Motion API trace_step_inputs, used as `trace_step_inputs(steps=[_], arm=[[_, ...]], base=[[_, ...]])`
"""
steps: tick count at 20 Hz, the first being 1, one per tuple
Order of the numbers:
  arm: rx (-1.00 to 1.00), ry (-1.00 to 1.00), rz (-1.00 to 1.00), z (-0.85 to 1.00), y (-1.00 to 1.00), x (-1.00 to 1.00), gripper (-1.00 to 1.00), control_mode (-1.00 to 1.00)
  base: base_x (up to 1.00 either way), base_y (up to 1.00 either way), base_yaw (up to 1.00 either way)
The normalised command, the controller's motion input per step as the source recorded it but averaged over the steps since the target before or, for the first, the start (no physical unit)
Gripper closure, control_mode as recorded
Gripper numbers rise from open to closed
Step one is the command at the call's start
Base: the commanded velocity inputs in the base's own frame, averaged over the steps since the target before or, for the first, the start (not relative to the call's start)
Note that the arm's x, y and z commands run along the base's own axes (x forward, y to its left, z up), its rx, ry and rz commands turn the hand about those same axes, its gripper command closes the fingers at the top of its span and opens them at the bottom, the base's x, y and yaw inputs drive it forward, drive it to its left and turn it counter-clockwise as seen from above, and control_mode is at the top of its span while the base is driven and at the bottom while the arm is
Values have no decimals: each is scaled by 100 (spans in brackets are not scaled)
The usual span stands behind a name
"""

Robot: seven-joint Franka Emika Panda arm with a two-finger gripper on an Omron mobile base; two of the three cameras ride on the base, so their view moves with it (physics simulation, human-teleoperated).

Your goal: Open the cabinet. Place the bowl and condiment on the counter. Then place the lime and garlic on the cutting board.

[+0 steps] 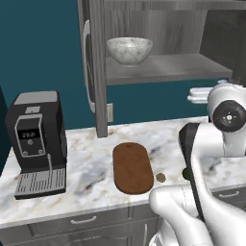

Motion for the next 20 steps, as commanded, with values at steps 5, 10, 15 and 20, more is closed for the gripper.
trace_step_inputs(steps=[5, 10, 15, 20], arm=[[3, 9, 0, -43, -80, 0, 100, -100], [5, 10, 0, -51, -78, 1, 100, -100], [1, 11, 0, -36, -24, 25, 100, -100], [2, 7, 0, -18, 0, 45, 100, -100]], base=[[0, 0, 0], [0, 0, 0], [0, 0, 0], [0, 0, 0]])
